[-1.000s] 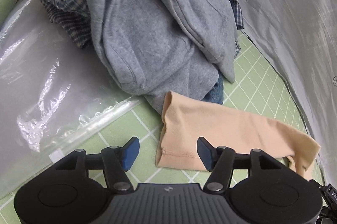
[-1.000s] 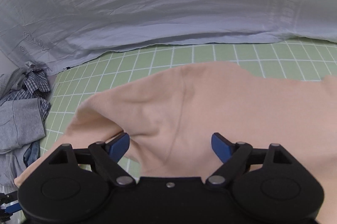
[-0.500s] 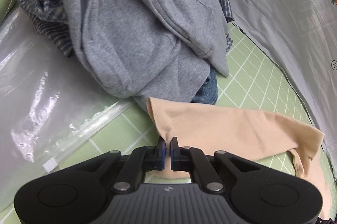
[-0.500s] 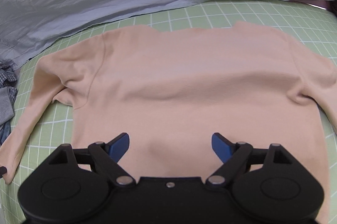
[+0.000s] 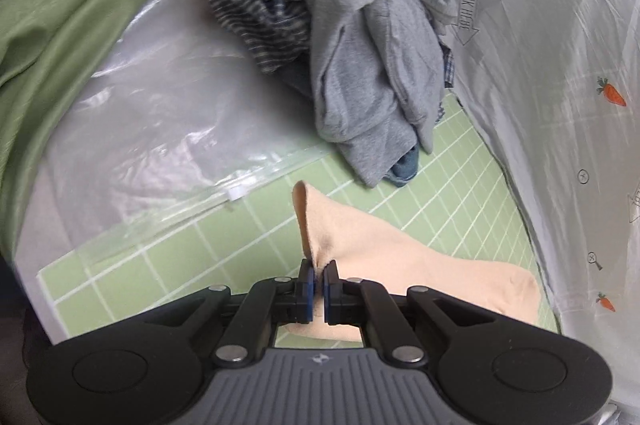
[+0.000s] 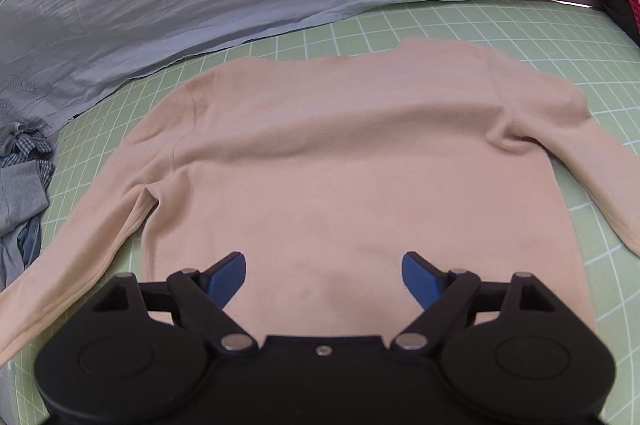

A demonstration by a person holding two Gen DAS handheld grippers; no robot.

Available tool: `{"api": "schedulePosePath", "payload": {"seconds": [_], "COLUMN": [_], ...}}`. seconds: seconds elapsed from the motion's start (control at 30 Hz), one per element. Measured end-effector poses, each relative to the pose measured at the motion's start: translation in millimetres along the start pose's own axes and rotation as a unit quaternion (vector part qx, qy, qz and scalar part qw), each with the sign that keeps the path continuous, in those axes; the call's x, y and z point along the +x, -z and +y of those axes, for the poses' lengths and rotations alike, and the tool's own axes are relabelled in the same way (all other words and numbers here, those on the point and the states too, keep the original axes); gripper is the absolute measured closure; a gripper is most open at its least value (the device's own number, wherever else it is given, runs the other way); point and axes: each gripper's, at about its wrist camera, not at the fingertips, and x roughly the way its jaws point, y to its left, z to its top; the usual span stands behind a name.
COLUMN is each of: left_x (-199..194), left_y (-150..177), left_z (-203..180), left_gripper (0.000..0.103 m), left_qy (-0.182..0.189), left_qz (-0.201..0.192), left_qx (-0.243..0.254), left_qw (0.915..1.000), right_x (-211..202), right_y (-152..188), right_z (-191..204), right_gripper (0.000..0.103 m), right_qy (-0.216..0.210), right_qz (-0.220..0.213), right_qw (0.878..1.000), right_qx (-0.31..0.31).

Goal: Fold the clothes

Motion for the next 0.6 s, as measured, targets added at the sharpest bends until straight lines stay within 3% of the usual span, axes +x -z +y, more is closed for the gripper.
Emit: {"api": "schedulePosePath", "payload": {"seconds": [0.17,0.23,0.27,0.4,0.5,0.6], "left_x": [0,-2,-4,-6,0,16], "left_y": [27,37,42,60,79,103], "left_z": [9,4,1,-15,-38,-65], "left_gripper": [0.090,0.071,0.068,0.064,0.063,0.044], "left_qy": [-0.042,-0.069,-0.079,-0.049,-0.026,-0.004], "left_qz": [0.016,0.013,0.010,0.025,0.041,0.085], "left_qx": [0.018,0.050,0.066,0.123,0.176,0.242], "left_qw": [0.9988,0.9963,0.9946,0.9910,0.9832,0.9665], "right_x": [-21,-30,-34,-50,-57,-63], "right_y": [24,33,38,64,83,100], "right_z": [-30,-42,-49,-84,-108,-125], "right_gripper": [0.017,0.017,0.017,0.017,0.017,0.018], "right_qy": [0.022,0.030,0.039,0.086,0.107,0.110], "right_qz": [-0.002,-0.002,-0.004,0.000,0.011,0.018], "right_qw": [1.000,0.999,0.999,0.996,0.994,0.994], "right_qx": [0.009,0.012,0.012,0.010,0.017,0.023]}}
